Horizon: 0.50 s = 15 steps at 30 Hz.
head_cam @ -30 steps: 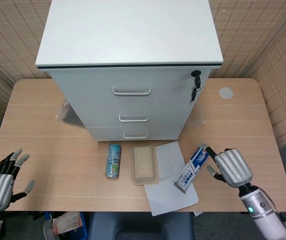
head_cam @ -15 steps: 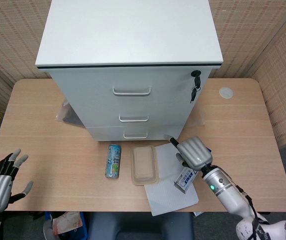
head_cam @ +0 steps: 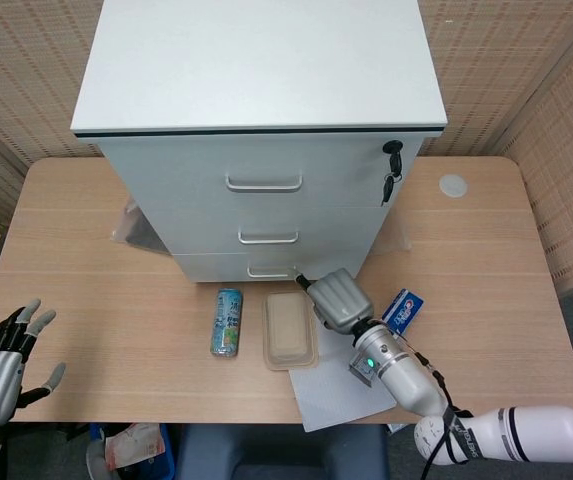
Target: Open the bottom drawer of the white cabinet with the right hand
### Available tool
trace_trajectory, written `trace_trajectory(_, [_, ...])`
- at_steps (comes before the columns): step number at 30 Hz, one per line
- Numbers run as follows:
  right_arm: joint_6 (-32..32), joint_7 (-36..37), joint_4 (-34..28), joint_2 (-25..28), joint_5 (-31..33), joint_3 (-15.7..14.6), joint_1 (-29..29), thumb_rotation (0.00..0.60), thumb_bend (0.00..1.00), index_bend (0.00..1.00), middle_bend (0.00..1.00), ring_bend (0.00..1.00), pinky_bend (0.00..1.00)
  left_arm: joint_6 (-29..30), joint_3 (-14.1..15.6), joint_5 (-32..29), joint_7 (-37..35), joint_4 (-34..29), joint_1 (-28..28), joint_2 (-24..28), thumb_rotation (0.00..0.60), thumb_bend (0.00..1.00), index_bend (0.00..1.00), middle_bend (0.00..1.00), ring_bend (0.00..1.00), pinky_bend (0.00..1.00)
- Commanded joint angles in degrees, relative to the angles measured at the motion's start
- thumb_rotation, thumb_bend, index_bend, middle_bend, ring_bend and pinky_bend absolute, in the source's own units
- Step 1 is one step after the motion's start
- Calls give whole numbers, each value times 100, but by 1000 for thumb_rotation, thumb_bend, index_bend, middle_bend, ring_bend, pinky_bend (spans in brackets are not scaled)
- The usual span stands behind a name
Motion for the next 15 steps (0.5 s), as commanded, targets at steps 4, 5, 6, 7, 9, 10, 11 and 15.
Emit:
trace_trajectory(4, [169, -133, 233, -243, 386, -88, 314, 600, 470, 75, 917, 935, 727, -17, 20, -7, -8, 33, 12, -23, 600, 309, 132, 46, 61, 114])
trace_trajectory(5, [187, -133, 261, -265, 439, -92, 350, 600, 470, 75, 917, 934, 728, -18, 21, -8, -11, 39, 13, -27, 600, 309, 132, 45, 61, 114])
trace_trajectory(6, [213, -136, 300, -291, 494, -102, 394, 600, 470, 75, 917, 934, 728, -19, 23, -10, -18, 45, 15, -30, 600, 309, 132, 46, 61, 114])
trace_trajectory(7, [230, -140, 329, -308, 531, -115, 425, 600, 470, 75, 917, 934, 728, -19, 22, -13, -22, 50, 17, -32, 600, 309, 132, 46, 61, 114])
trace_trajectory(9, [254, -136, 383, -340, 631, -140, 491, 600, 470, 75, 917, 934, 727, -17, 18, -19, -26, 64, 19, -34, 600, 309, 132, 46, 61, 114])
trace_trajectory(10, [258, -130, 405, -350, 674, -148, 519, 600, 470, 75, 917, 935, 727, -17, 17, -20, -30, 69, 19, -36, 600, 309, 132, 46, 61, 114])
trace_trajectory(11, [264, -121, 427, -361, 714, -155, 545, 600, 470, 75, 917, 935, 727, -16, 17, -19, -35, 74, 19, -40, 600, 309, 132, 46, 61, 114])
trace_trajectory(15, [259, -95, 527, -410, 846, -205, 657, 600, 470, 75, 917, 935, 727, -36, 23, -17, -40, 94, 14, -55, 600, 309, 132, 46, 61, 114])
